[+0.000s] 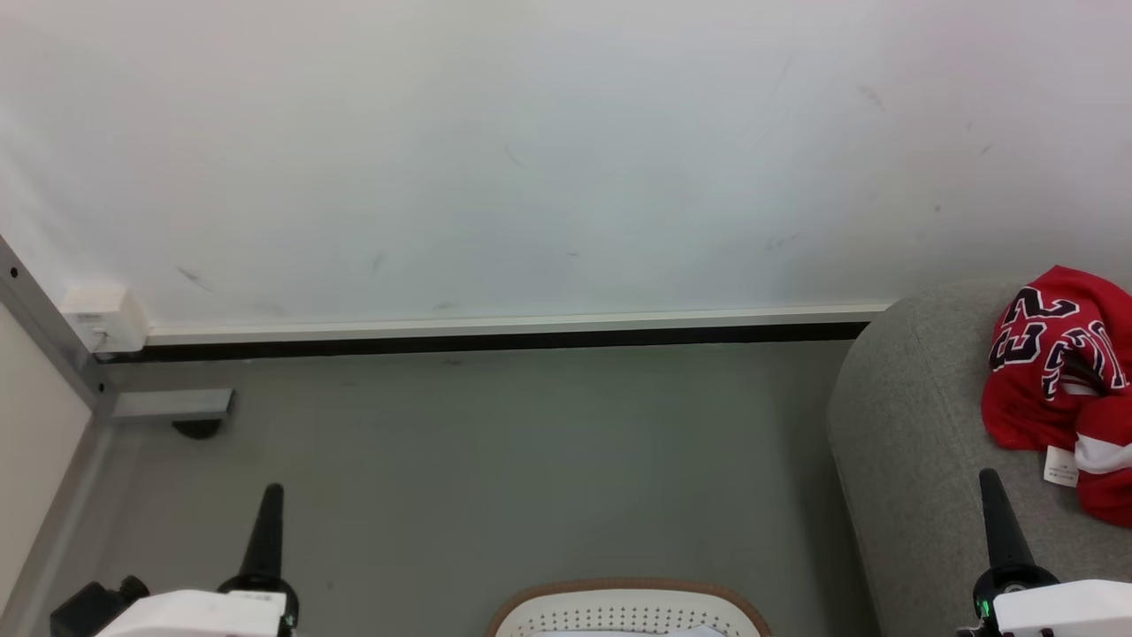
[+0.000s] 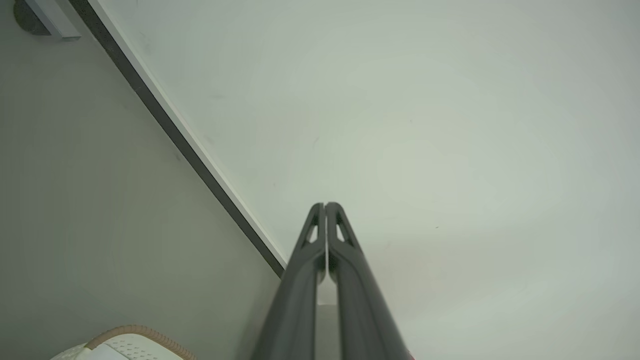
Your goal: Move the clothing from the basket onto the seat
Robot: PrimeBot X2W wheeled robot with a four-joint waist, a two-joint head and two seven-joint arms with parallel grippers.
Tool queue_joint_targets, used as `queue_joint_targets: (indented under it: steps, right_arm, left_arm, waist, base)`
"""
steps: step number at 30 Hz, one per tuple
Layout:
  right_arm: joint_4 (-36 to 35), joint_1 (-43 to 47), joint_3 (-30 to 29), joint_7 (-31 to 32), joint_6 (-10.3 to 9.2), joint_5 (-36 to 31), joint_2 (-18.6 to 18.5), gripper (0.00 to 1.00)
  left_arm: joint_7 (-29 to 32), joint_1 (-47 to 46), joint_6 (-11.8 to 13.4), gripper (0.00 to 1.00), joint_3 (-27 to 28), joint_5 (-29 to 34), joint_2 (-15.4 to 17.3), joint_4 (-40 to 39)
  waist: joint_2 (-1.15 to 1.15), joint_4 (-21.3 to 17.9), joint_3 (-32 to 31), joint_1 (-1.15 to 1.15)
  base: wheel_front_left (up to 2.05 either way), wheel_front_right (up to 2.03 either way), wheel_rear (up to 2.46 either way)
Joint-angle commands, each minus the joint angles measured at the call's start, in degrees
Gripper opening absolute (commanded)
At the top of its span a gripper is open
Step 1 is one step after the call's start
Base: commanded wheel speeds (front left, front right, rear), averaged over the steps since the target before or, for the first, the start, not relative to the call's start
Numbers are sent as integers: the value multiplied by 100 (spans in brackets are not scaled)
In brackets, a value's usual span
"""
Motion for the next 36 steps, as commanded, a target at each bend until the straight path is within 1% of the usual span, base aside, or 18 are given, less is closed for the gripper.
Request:
queue_joint_targets:
  steps: [1, 36]
  right_arm:
    - [-42, -120, -38, 31, -6, 137, -54, 0]
    - [-56, -154, 16, 221, -10, 2075, -308, 0]
  left_arm:
    - [48, -112, 12, 0, 25, -185, 24, -73]
    - [512, -158, 109, 0, 150, -1889, -5, -222]
  waist:
    - [0, 5, 2, 0]
    - [0, 141, 65, 0]
  base:
    - [0, 0, 0]
    - [0, 0, 0]
